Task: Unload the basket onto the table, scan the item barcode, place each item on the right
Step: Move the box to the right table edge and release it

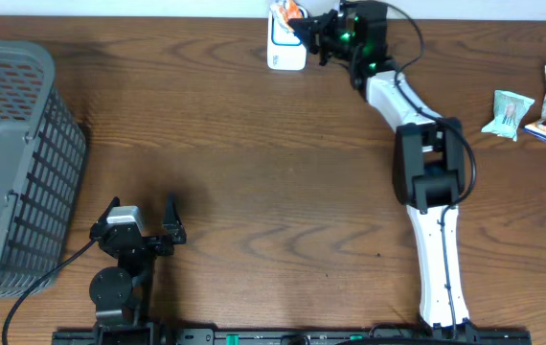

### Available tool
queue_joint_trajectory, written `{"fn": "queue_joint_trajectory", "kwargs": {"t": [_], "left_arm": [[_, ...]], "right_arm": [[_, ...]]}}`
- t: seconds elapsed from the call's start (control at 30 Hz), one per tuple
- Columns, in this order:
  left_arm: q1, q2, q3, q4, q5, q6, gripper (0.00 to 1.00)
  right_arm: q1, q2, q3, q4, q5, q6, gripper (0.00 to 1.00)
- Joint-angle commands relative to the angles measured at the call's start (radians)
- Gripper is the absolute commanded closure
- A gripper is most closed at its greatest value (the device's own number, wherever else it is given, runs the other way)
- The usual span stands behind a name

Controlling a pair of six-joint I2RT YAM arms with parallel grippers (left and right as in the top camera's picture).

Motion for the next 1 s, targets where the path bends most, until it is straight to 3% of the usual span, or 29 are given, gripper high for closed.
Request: {"fn": "queue_joint_trajectory", "kwargs": {"t": [0.0,0.13,0.23,0.3,0.63,0.8,0.83,0.87,0.97], "left_arm": [[-0.002,-0.005,-0.027,-0.016,0.01,0.013,0.02],[-0.002,-0.005,-0.027,-0.016,0.01,0.013,0.02],[-0.002,-0.005,-0.027,-0.016,0.01,0.013,0.02],[-0.002,-0.005,-0.027,-0.016,0.01,0.013,0.02],[-0.002,-0.005,-0.027,-0.016,0.01,0.013,0.02],[-0.002,-0.005,-0.027,-0.016,0.01,0.013,0.02],[-0.002,-0.005,-0.027,-0.016,0.01,0.013,0.02],[-0.002,-0.005,-0.027,-0.016,0.01,0.013,0.02],[-0.002,-0.005,-0.027,-0.016,0.01,0.013,0.02]], "right_arm": [[-0.079,-0.201,0.032,-0.219,0.027,-0.415,0.98],[-0.148,-0.404,0.032,-0.745,0.503,-0.8,0.99],[-0.204,-0.459,0.032,-0.976,0.817,-0.866,0.99],[-0.248,-0.45,0.027,-1.078,0.91,-0.866,0.99],[-0.376,-0.257,-0.019,-1.135,1.048,-0.917,0.99],[-0.405,-0.273,-0.018,-1.142,1.103,-0.89,0.97],[-0.409,-0.291,-0.018,-1.149,1.12,-0.891,0.78],[-0.412,-0.311,-0.018,-1.164,1.12,-0.892,0.52],[-0.413,-0.381,-0.018,-1.222,1.116,-0.893,0.14]]}}
